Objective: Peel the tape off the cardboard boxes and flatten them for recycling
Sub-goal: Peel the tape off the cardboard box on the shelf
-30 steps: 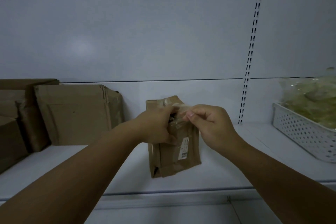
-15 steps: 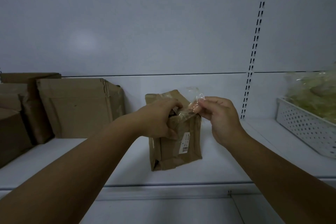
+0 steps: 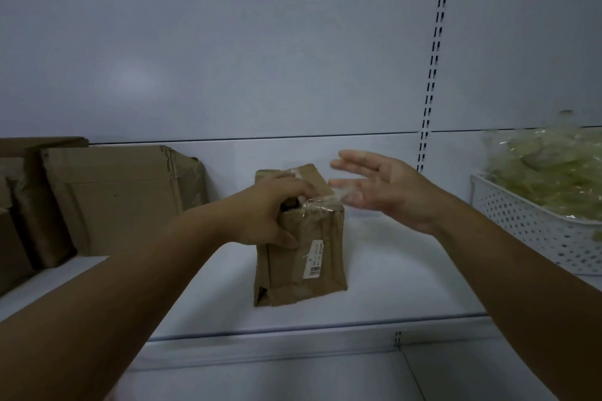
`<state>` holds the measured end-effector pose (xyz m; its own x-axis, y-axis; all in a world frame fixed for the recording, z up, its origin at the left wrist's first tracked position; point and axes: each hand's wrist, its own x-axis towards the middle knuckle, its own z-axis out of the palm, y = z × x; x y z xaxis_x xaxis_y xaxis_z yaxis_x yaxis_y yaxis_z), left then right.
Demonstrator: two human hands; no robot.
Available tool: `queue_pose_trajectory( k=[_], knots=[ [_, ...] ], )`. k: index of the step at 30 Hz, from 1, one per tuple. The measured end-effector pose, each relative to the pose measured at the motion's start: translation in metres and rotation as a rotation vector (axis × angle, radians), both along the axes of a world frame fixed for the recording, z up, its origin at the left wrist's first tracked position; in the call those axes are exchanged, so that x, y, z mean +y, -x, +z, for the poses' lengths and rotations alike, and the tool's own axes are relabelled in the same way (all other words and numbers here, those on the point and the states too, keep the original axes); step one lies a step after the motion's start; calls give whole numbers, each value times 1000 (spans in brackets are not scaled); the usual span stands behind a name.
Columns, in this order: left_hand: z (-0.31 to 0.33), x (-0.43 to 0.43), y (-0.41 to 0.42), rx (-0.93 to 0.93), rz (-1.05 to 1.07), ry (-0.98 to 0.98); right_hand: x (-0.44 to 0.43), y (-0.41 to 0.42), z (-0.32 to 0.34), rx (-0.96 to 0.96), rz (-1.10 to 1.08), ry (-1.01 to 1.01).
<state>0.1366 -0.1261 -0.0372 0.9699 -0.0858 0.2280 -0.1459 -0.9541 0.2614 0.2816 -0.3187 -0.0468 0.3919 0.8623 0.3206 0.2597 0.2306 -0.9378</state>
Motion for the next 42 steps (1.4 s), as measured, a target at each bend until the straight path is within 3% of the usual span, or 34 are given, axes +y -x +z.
queue_pose_trajectory(
  k=[2,4,6,8,12,15,19,23,28,31,33,36,39,42],
  knots=[
    [2,0,0,-21,22,-154,-5,-2,6,14,111,26],
    [4,0,1,-37,33,-222,-3,-5,10,-159,-30,-41],
    [7,-2,2,-60,14,-148,3,-1,18,-626,-237,63],
    [7,-2,4,-108,-28,-57,13,2,16,-985,-207,276],
    [-19,10,15,-327,37,87,23,8,15,-1171,-246,455],
    [-55,12,31,-508,324,372,29,13,18,-1289,-338,474],
    [-91,-4,45,-739,413,566,39,20,11,-1229,-320,409],
    [-95,-18,46,-658,372,620,42,17,4,-1122,-327,337],
    [-82,-21,43,-774,450,327,42,15,3,-1104,-336,355],
    [-77,-16,45,-873,399,125,42,15,2,-1113,-346,358],
    [-74,-13,48,-888,355,89,42,16,2,-1114,-350,357],
    [-63,-18,51,-803,404,244,42,16,2,-1099,-346,362],
    [-50,-20,51,-672,552,575,42,17,3,-1082,-332,372],
    [-36,-21,52,-569,538,819,42,17,3,-1076,-319,382]
  ],
)
